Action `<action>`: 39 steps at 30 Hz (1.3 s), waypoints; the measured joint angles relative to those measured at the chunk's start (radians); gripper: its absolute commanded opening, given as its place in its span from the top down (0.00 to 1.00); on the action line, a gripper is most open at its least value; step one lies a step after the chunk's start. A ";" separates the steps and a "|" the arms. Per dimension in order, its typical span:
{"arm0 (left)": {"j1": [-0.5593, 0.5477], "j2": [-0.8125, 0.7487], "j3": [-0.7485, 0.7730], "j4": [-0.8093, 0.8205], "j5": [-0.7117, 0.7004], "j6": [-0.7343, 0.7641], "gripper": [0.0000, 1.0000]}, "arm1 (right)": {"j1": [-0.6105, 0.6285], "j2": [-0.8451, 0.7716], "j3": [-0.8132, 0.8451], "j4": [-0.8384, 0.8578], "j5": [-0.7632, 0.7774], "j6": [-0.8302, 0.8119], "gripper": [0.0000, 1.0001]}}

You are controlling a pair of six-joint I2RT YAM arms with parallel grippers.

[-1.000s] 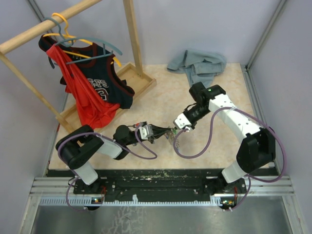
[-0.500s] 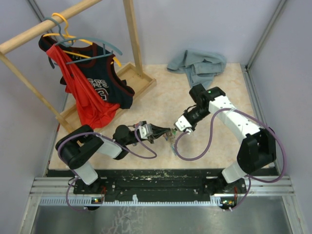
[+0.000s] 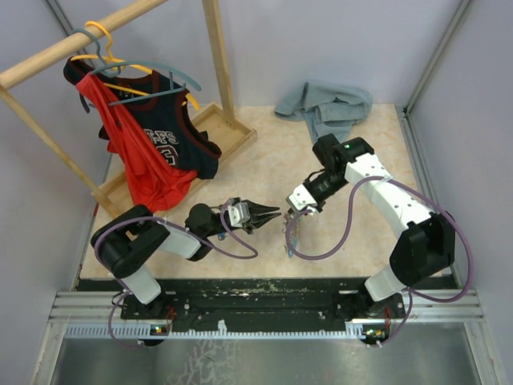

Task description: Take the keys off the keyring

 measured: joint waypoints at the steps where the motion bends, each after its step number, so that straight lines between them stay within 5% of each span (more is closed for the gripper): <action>1: 0.000 0.000 0.002 0.000 0.002 0.001 0.75 | 0.000 0.000 0.000 -0.002 0.000 0.000 1.00; 39: -0.003 0.024 0.052 0.001 0.158 0.061 0.74 | 0.010 0.000 0.000 0.001 -0.001 0.007 1.00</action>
